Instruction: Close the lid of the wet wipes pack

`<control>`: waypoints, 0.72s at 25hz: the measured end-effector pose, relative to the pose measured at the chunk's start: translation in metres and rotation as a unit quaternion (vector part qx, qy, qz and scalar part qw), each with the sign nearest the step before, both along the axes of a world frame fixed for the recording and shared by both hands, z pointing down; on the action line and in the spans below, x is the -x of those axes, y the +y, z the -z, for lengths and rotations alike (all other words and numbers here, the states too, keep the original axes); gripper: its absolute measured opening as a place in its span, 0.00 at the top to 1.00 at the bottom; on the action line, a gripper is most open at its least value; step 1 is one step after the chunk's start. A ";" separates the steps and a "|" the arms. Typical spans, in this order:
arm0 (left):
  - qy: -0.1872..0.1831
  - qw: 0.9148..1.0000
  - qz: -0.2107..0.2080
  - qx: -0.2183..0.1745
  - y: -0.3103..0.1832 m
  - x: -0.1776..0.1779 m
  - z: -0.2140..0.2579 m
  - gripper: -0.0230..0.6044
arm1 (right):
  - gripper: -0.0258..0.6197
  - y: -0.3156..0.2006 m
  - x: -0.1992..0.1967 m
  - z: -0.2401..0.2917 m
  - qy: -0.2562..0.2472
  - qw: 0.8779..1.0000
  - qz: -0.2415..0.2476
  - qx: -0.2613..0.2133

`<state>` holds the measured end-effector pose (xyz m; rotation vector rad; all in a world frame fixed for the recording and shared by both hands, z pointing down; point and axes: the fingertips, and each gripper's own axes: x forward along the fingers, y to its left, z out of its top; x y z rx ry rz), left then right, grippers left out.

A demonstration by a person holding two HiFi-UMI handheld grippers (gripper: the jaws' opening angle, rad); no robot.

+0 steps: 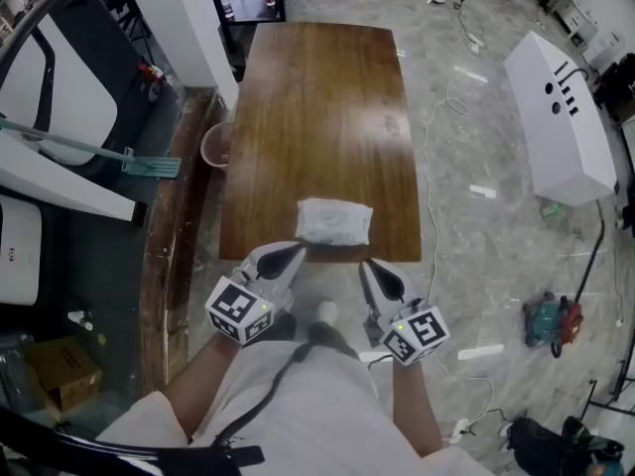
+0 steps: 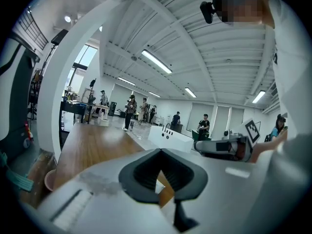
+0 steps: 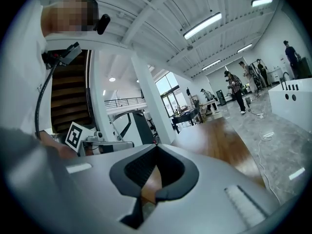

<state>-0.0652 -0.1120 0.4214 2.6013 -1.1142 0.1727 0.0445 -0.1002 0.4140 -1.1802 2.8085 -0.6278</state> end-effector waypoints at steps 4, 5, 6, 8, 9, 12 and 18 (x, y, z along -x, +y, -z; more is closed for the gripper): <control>-0.017 1.000 -0.022 0.013 -0.013 0.000 -0.023 0.95 | 0.95 -0.003 -0.004 -0.011 0.006 1.000 -0.020 0.005; -0.017 0.999 -0.030 0.018 -0.016 -0.001 -0.029 0.95 | 0.95 -0.004 -0.005 -0.015 0.009 1.000 -0.022 0.006; -0.019 0.999 -0.037 0.022 -0.020 -0.002 -0.035 0.95 | 0.95 -0.004 -0.005 -0.019 0.013 1.000 -0.022 0.008; -0.028 0.998 -0.048 0.027 -0.027 -0.005 -0.047 0.95 | 0.95 -0.005 -0.004 -0.030 0.021 0.999 -0.022 0.016; -0.033 0.998 -0.054 0.029 -0.031 -0.007 -0.052 0.95 | 0.95 -0.005 -0.005 -0.034 0.024 0.999 -0.023 0.020; -0.049 0.996 -0.069 0.027 -0.041 -0.014 -0.065 0.90 | 0.95 -0.008 -0.007 -0.047 0.029 0.999 -0.028 0.031; -0.068 0.995 -0.074 0.028 -0.067 -0.019 -0.086 0.86 | 0.95 -0.017 -0.011 -0.064 0.028 0.998 -0.030 0.047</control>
